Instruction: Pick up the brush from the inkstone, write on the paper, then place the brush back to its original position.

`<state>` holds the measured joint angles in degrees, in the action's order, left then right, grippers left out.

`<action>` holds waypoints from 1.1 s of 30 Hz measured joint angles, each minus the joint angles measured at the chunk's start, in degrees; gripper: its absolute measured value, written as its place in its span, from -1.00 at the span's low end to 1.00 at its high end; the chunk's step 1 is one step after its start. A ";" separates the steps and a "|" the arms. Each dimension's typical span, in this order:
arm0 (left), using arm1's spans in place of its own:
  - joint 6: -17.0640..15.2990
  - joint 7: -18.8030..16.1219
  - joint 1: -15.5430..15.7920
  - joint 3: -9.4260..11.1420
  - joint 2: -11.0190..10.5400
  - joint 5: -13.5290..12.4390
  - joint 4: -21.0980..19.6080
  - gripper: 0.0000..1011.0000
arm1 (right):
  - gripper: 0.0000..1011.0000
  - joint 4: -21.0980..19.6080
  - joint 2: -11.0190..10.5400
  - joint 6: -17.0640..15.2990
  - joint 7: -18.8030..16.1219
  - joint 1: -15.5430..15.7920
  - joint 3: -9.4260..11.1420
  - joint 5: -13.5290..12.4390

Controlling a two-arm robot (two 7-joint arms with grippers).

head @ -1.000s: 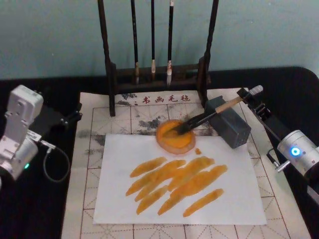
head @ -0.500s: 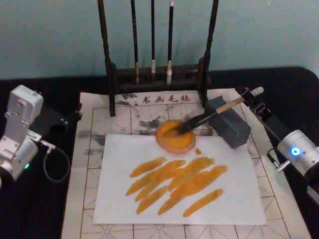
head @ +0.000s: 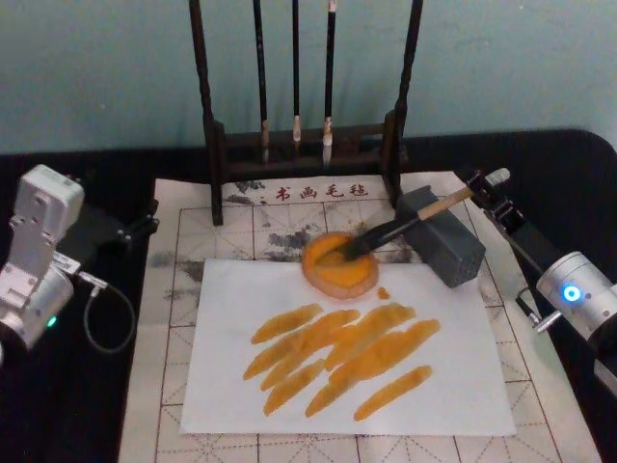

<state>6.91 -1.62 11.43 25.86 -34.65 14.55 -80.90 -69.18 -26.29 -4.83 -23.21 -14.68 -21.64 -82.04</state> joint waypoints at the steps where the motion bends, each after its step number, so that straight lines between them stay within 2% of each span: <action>1: 0.00 0.00 0.00 0.00 0.00 0.00 0.00 0.98 | 0.98 0.00 0.00 0.00 0.00 0.00 0.00 0.00; 11: 0.00 0.00 0.00 0.00 0.00 0.00 0.00 0.98 | 0.98 -0.45 -0.22 0.26 -0.06 0.22 0.17 0.05; 19: 0.00 0.00 0.00 0.00 0.00 0.00 0.00 0.98 | 0.98 -3.61 -2.13 0.72 0.59 2.14 0.57 0.96; 24: 0.00 0.00 0.00 0.00 0.00 0.00 0.00 0.98 | 0.98 -7.03 -4.50 2.39 2.63 4.51 0.58 4.00; 27: 0.00 0.00 0.00 0.00 0.00 0.00 0.00 0.98 | 0.98 -9.88 -6.42 4.36 4.65 6.77 1.00 7.44; 30: 0.00 0.00 0.00 0.00 0.00 0.00 0.00 0.98 | 0.98 -11.24 -7.52 5.40 5.96 7.89 1.15 9.67; 33: 0.00 0.00 0.00 0.00 0.00 0.00 0.00 0.98 | 0.98 -13.47 -9.54 7.06 8.86 9.45 1.06 14.56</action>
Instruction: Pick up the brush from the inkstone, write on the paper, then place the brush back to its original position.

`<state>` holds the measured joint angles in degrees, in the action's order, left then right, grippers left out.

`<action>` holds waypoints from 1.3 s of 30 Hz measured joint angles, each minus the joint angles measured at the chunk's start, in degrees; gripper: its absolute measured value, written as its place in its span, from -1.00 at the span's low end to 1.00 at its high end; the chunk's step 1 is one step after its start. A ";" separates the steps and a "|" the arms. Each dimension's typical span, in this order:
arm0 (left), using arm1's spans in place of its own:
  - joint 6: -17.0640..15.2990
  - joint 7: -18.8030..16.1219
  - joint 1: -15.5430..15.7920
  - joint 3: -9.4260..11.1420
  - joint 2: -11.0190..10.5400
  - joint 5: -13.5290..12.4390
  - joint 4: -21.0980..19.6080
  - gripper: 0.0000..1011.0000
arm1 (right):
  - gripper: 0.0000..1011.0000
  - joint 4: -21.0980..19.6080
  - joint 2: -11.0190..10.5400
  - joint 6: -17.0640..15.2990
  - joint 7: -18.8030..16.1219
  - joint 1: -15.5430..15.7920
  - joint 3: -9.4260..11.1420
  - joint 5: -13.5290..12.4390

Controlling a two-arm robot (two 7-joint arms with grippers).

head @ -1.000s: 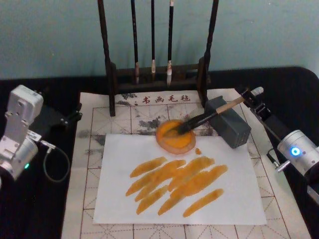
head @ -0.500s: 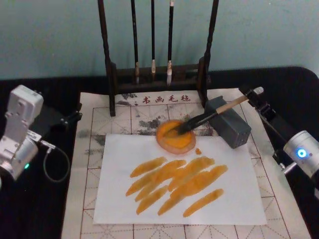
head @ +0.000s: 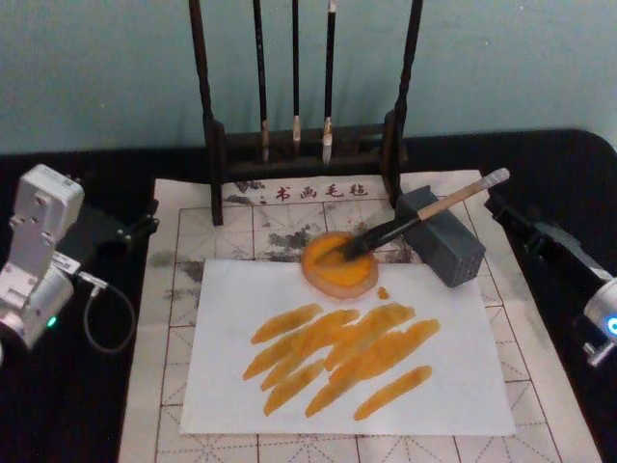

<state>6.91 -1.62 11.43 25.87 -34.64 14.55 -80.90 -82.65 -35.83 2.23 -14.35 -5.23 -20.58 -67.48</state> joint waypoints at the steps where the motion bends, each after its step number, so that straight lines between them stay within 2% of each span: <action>1: 0.00 0.00 0.00 0.00 0.00 0.00 0.00 0.98 | 0.98 -0.39 -0.36 0.20 0.67 0.20 -0.09 1.03; 4: 0.00 0.00 0.00 0.00 0.00 0.00 0.00 0.98 | 0.98 -1.21 -1.20 0.46 2.49 0.61 -0.54 3.79; 5: 0.00 0.00 0.00 0.00 0.00 0.00 0.00 0.98 | 0.98 -1.55 -1.66 0.57 3.70 0.75 -0.93 5.76; 9: 0.00 0.00 0.00 0.00 0.00 0.00 0.00 0.98 | 0.98 -1.84 -2.25 0.66 6.83 0.81 -1.97 10.70; 14: 0.00 0.00 0.00 0.00 0.00 0.00 0.00 0.98 | 0.98 -1.32 -1.82 0.76 8.42 0.75 -2.14 13.03; 24: 0.00 0.00 0.00 0.00 0.00 0.00 0.00 0.98 | 0.98 -0.28 -0.20 1.02 9.15 0.81 -0.88 14.14; 39: 0.00 0.00 0.00 0.00 0.00 0.00 0.00 0.98 | 0.98 -0.28 -0.32 1.03 9.12 0.78 -1.02 14.14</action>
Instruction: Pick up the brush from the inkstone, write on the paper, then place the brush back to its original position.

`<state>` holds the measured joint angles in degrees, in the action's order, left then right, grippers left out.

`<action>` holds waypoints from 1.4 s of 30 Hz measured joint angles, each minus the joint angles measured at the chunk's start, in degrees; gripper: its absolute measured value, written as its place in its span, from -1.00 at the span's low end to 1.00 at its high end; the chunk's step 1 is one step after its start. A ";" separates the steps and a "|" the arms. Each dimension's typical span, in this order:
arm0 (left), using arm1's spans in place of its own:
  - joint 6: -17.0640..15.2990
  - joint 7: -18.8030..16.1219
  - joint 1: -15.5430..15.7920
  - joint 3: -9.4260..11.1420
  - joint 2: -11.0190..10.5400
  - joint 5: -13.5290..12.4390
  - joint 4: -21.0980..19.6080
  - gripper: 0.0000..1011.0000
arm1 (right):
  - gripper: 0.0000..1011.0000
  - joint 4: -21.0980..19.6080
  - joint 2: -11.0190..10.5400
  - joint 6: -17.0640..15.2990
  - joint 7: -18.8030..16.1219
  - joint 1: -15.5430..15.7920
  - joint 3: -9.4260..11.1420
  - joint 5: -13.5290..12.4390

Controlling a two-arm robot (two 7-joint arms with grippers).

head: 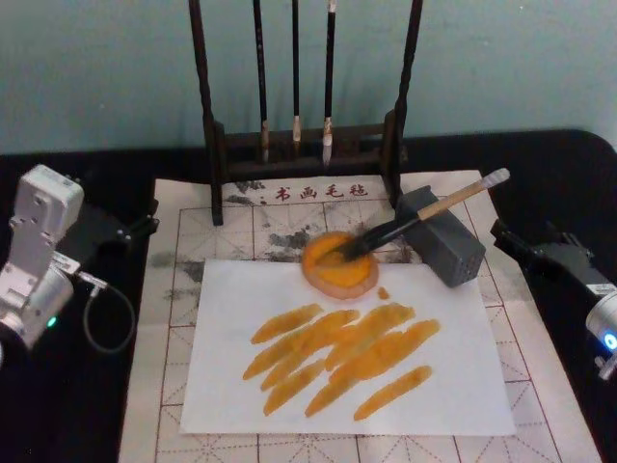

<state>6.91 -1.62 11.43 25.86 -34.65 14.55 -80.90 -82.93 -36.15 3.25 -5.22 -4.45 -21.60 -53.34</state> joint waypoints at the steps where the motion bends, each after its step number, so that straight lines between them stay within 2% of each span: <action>1: 0.00 0.00 0.00 0.00 0.00 0.00 0.00 0.98 | 0.98 0.00 0.00 0.00 -0.01 0.00 -0.01 0.00; 42: 0.00 0.00 0.00 0.00 0.00 0.00 0.00 0.98 | 0.98 -0.01 -0.07 -0.01 -0.07 -0.02 -0.07 -0.06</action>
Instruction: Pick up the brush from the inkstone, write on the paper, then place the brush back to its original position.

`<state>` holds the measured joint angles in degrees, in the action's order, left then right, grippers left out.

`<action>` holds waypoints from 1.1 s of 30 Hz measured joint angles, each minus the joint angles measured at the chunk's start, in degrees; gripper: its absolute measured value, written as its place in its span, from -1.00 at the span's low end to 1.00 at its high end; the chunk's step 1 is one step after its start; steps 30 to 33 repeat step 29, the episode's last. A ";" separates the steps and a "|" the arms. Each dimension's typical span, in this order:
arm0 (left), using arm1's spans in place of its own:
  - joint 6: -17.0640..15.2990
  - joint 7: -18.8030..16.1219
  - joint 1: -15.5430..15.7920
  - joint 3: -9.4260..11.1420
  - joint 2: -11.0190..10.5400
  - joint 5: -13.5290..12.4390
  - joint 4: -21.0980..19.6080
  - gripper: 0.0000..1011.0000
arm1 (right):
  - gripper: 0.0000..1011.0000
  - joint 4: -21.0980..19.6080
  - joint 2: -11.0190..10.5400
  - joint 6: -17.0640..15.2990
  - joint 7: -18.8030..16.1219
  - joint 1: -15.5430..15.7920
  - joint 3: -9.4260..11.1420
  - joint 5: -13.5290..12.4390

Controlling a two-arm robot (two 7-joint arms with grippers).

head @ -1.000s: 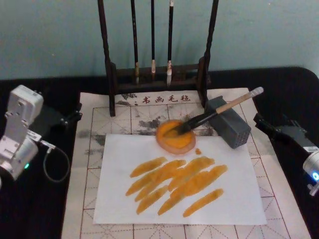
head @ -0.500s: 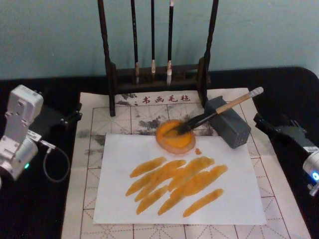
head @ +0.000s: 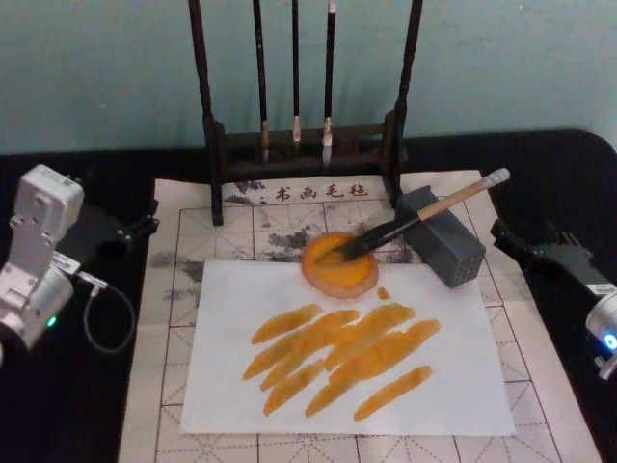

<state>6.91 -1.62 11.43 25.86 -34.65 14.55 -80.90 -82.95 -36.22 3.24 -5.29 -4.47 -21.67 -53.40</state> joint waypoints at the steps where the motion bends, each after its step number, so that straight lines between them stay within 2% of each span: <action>1: 0.00 0.00 0.00 0.00 0.00 0.00 0.00 0.98 | 0.98 0.00 0.00 0.00 0.00 0.00 0.00 0.00; 33: 0.00 0.00 0.00 0.00 0.00 0.00 0.00 0.98 | 0.98 0.00 0.00 0.00 0.00 0.00 0.00 0.00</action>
